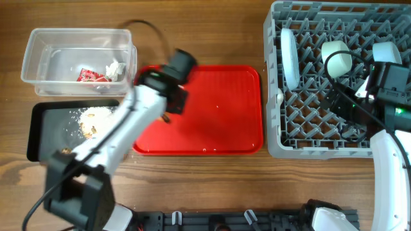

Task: Sort waste into correct bins and load items into the dishwasher rack
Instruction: 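Carry the carrot to the black tray and release it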

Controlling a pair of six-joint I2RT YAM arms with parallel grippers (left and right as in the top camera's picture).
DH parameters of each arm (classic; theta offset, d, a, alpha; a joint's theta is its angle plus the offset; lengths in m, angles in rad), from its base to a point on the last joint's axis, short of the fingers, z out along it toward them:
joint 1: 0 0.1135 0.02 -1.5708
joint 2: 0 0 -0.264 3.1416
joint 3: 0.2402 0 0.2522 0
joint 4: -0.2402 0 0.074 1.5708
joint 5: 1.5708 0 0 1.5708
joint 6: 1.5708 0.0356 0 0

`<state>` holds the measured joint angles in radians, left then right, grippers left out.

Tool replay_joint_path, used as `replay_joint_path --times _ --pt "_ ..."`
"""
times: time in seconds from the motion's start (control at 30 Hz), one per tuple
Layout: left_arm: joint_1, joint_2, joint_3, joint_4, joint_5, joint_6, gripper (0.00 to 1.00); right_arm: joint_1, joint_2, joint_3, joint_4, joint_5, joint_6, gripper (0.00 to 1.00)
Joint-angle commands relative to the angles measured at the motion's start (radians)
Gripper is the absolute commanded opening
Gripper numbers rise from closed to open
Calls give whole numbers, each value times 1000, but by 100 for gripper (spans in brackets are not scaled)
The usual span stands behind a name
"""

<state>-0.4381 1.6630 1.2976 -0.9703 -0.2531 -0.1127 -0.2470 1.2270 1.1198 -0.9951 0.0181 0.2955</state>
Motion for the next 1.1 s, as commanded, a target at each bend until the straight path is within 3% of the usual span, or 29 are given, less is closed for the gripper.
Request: replay_joint_path --times 0.0,0.23,0.5,0.97,1.07 --pt "208 -53 20 -6 -17 -125 22 -3 4 1 3 -18 19 100" --pt "650 -53 15 -13 146 -304 18 -3 4 1 4 -17 19 100" --pt "1008 -29 -40 66 156 -394 20 -3 4 1 6 -20 18 100" --pt "1057 135 -158 199 155 -393 25 -3 4 1 7 -20 18 100" --pt "1057 166 -166 201 155 -393 31 -3 4 1 7 -20 18 100"
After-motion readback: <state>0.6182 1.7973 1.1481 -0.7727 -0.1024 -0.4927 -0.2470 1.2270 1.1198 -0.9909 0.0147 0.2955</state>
